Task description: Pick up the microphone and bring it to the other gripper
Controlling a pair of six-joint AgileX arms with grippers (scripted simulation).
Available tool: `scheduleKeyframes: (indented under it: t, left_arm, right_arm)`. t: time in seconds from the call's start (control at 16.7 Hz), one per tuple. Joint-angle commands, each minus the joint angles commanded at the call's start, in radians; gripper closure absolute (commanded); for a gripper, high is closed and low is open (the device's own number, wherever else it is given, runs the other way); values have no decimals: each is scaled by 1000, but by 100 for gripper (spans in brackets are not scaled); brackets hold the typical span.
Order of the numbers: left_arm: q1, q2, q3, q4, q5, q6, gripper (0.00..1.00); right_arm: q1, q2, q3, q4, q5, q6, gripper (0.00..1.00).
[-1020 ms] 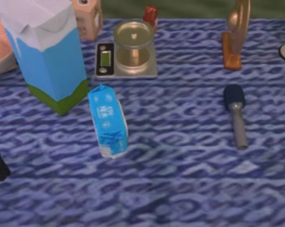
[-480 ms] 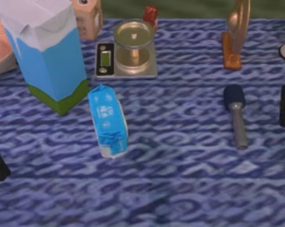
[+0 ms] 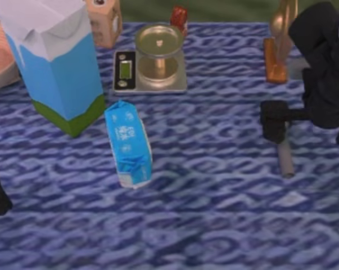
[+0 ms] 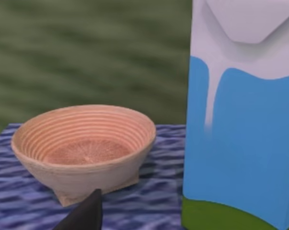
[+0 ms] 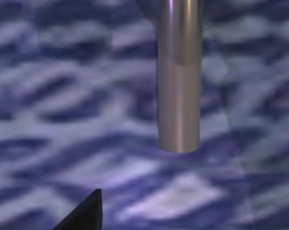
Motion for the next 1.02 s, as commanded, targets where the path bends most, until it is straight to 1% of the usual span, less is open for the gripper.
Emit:
scheduleKeyframes:
  t: [0.24, 0.66, 0.84, 1.02]
  left_arm:
    - [0, 0, 0, 0, 0, 0, 0]
    - [0, 0, 0, 0, 0, 0, 0]
    - [0, 0, 0, 0, 0, 0, 0]
    - [0, 0, 0, 0, 0, 0, 0]
  right_arm:
    - [36, 150, 129, -77, 9, 39, 0]
    - [35, 166, 140, -80, 9, 42, 0]
    - [31, 200, 101, -11, 10, 34, 0]
    - [20, 262, 35, 126, 9, 25, 0]
